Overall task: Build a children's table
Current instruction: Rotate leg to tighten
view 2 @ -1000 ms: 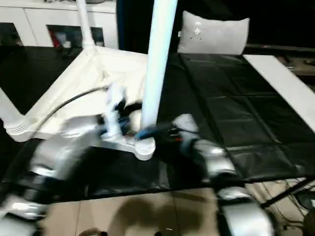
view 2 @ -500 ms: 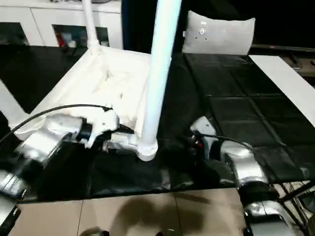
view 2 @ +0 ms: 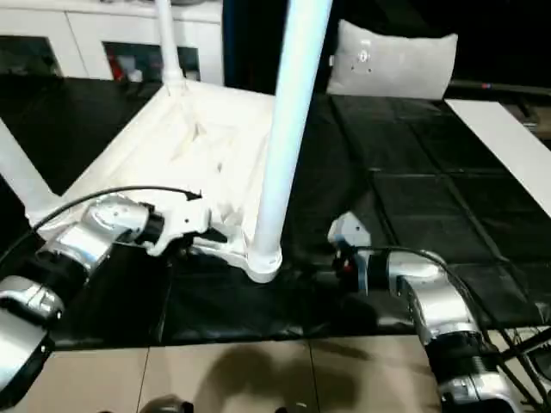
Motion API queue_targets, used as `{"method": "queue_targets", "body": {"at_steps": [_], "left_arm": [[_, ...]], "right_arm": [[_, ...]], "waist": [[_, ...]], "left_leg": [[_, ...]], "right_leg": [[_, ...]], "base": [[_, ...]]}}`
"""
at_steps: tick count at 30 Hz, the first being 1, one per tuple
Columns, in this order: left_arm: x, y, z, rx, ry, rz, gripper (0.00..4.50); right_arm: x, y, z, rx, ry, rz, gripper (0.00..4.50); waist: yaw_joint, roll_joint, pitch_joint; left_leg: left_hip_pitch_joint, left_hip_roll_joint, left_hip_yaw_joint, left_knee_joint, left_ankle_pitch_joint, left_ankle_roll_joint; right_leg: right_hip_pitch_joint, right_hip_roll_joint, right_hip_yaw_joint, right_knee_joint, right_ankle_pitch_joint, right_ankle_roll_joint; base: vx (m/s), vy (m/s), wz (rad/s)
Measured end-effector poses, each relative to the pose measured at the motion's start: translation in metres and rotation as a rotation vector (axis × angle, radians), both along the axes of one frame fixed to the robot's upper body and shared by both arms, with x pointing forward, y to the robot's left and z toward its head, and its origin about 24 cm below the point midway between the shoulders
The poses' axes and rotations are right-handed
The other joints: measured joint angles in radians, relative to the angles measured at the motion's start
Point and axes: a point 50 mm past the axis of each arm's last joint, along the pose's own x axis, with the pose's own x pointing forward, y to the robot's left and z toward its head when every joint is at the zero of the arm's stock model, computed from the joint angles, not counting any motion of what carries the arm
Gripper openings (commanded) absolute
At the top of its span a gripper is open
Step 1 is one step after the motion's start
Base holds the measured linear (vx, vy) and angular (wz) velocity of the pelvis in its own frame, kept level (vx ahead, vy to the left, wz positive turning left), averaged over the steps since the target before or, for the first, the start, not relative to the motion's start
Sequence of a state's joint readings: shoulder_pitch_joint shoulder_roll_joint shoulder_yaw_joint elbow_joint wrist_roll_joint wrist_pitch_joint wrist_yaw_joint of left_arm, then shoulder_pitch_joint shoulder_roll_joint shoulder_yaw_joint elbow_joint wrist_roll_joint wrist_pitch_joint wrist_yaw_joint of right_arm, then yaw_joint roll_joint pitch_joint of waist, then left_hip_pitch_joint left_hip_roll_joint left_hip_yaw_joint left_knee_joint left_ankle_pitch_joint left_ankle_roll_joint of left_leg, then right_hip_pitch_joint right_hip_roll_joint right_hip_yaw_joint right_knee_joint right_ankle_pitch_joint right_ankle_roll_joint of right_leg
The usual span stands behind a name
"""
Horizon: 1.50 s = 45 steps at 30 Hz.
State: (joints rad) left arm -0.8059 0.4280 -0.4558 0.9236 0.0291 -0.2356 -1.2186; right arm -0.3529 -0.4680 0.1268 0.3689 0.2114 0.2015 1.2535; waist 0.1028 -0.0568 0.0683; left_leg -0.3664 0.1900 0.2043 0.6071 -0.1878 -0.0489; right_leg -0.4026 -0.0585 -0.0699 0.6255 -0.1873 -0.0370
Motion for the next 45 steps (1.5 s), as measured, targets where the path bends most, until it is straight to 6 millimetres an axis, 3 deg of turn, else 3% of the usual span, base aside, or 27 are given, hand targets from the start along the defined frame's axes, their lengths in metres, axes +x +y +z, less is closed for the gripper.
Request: {"method": "queue_targets", "body": {"at_steps": [15, 22, 28, 34, 36, 40, 45], "left_arm": [[0.004, -0.003, 0.001, 0.072, 0.021, -0.072, 0.54], [0.005, -0.006, 0.005, 0.111, 0.044, -0.126, 0.19], [0.002, -0.010, 0.004, 0.091, 0.172, -0.119, 0.04], [0.004, -0.023, -0.006, 0.045, 0.178, 0.013, 0.04], [0.008, -0.027, -0.008, 0.029, 0.154, 0.110, 0.04], [0.004, -0.017, -0.010, -0.038, 0.118, 0.249, 0.04], [-0.015, -0.011, -0.009, -0.081, 0.063, 0.210, 0.04]], "right_arm": [[-0.004, -0.001, 0.005, 0.017, 0.030, 0.028, 4.50], [-0.004, -0.002, 0.005, 0.015, 0.030, 0.026, 4.50], [-0.004, -0.001, 0.005, 0.015, 0.027, 0.016, 4.50], [-0.002, 0.000, 0.005, 0.017, 0.007, -0.009, 4.50], [0.000, -0.003, 0.007, 0.017, -0.001, -0.032, 4.50], [-0.003, -0.002, 0.003, 0.021, 0.012, -0.030, 4.50], [-0.005, -0.001, 0.001, 0.023, 0.022, -0.029, 4.50]], "waist": [[0.009, -0.002, -0.001], [0.009, -0.002, -0.001], [0.007, -0.001, -0.001], [0.004, 0.014, -0.010], [-0.009, 0.017, -0.012], [-0.038, 0.013, -0.013], [-0.038, 0.014, -0.013]], "left_leg": [[0.001, 0.000, 0.000, 0.000, 0.001, 0.000], [0.000, 0.000, 0.000, -0.003, 0.000, 0.001], [0.000, 0.000, 0.001, -0.003, -0.001, 0.002], [0.002, -0.003, 0.002, -0.003, -0.001, 0.003], [0.006, -0.004, 0.002, -0.003, -0.001, 0.003], [0.007, -0.002, 0.000, -0.005, -0.001, 0.002], [0.008, -0.001, -0.001, -0.008, -0.001, 0.002]], "right_leg": [[0.000, 0.000, 0.000, 0.000, -0.003, 0.006], [0.000, 0.000, -0.001, -0.002, -0.001, 0.002], [0.000, 0.000, -0.001, -0.003, -0.001, 0.002], [0.002, -0.003, 0.000, -0.003, -0.001, 0.002], [0.004, -0.003, 0.001, -0.003, -0.004, 0.007], [0.006, -0.003, -0.003, -0.003, -0.003, 0.008], [0.002, -0.001, -0.004, -0.004, -0.005, 0.010]], "base": [[0.000, 0.000, 0.00], [0.000, 0.000, 0.00], [0.000, 0.000, 0.00], [0.000, 0.000, 0.00], [0.000, 0.000, 0.00], [0.000, 0.000, 0.00], [0.000, 0.000, 0.00]]}}
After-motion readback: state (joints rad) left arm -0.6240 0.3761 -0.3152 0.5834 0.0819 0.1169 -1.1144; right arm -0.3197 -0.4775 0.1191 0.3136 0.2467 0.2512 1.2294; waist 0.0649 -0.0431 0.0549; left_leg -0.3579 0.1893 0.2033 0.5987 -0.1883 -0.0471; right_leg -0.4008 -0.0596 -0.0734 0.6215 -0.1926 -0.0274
